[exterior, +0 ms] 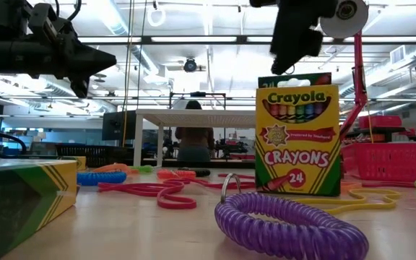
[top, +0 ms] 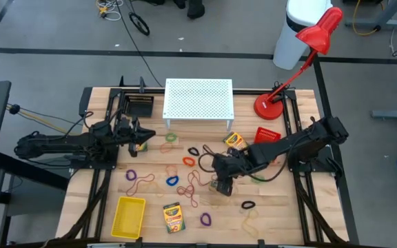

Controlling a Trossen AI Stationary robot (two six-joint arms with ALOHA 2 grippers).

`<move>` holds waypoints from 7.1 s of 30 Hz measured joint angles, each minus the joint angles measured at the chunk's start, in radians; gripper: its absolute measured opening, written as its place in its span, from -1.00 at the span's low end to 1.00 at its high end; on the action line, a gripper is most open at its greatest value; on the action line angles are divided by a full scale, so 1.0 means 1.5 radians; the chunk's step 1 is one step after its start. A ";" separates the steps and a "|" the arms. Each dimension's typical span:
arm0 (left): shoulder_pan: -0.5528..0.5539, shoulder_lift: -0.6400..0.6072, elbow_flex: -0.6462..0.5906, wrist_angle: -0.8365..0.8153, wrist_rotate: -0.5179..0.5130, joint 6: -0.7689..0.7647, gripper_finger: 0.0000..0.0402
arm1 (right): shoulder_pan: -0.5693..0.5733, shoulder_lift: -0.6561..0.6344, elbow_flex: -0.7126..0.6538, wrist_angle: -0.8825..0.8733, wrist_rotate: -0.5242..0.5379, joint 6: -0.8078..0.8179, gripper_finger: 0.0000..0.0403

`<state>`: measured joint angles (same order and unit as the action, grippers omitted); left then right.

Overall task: Pick & Place Office Desk Supplies
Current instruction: Put the box yellow crayon into the red bin, then put the blue spring rubber band into the black bin

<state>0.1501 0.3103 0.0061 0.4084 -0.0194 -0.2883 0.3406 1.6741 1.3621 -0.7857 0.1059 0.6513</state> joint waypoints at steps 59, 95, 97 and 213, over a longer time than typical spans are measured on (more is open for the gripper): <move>0.000 0.057 0.000 0.019 0.033 -0.003 -0.83 | 0.042 -0.081 0.000 -0.227 0.077 -0.040 -0.45; 0.000 0.057 0.000 0.020 0.046 0.024 -0.83 | -0.579 -0.526 -0.405 -0.210 -0.114 -0.575 -0.47; 0.000 0.057 0.000 0.020 0.056 0.023 -0.83 | -0.589 -0.526 -0.405 -0.212 -0.119 -0.586 -0.47; -0.226 0.461 0.260 -0.054 -0.103 0.070 -0.97 | -0.006 -0.375 -0.513 0.767 0.277 -0.485 -0.97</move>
<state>-0.1890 1.0012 0.3954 0.3280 -0.1733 -0.1832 0.3315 1.1110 0.5930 0.3646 0.5213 -0.0761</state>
